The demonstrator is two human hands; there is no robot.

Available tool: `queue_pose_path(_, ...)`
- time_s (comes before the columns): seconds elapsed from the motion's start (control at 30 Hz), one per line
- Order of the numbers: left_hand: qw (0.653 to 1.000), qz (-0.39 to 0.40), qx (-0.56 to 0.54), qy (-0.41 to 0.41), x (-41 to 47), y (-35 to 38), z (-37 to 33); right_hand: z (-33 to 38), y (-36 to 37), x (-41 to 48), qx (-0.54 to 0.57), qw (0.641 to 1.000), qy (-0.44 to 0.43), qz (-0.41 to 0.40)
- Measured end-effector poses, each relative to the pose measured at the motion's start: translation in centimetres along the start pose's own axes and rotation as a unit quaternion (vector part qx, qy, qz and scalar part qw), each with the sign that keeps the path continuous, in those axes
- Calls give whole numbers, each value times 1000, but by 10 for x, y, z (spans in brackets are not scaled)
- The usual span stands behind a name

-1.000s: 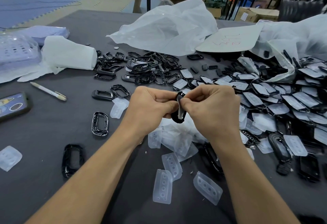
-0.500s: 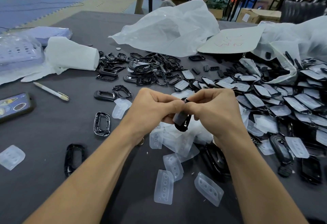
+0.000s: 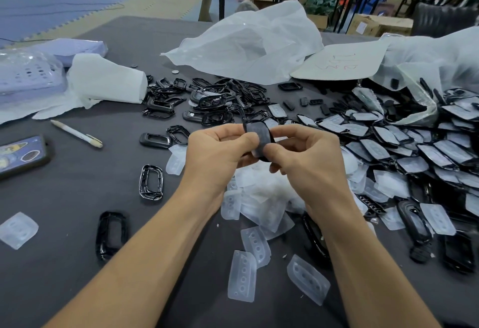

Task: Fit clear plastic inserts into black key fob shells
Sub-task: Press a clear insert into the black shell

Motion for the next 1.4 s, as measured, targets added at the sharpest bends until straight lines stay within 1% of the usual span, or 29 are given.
queue_pose_path(0.17, 999, 31, 16, -3, -1, 5, 0, -1, -4, 2, 9, 1000, -7, -26)
queue_pose_path(0.37, 996, 63, 67, 0, -2, 8, -2, -2, -4, 3, 4, 999, -13, -31)
queue_pose_path(0.53, 995, 54, 81, -1, -2, 5, -5, -2, -6, 3, 0, 999, -22, -42)
queue_pose_path(0.77, 996, 36, 86, -16, 0, 2, -1, 1, -6, 2, -17, 998, -39, -37)
queue_pose_path(0.87, 996, 35, 82, -10, -1, 3, -2, 3, -5, 2, -17, 998, -49, -40)
queue_pose_path(1.1, 998, 1, 67, 12, -3, 2, -5, 6, 1, 0, 6, 997, -65, -32)
queue_pose_path(1.27, 994, 56, 92, -6, -2, 6, -6, 5, -2, 3, 11, 998, -60, -18)
queue_pose_path(1.4, 990, 66, 122, -19, 1, 3, -8, 5, -1, 3, 11, 999, -48, -11)
Point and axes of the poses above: each hand's wrist, its own x-axis towards the middle knuckle, its own y-axis out of the palm, z = x × y, the point moved 8 cm from there along x, towards the middle knuckle, and after that the axes turned 1 degree about -y, right-handed, at the moved point
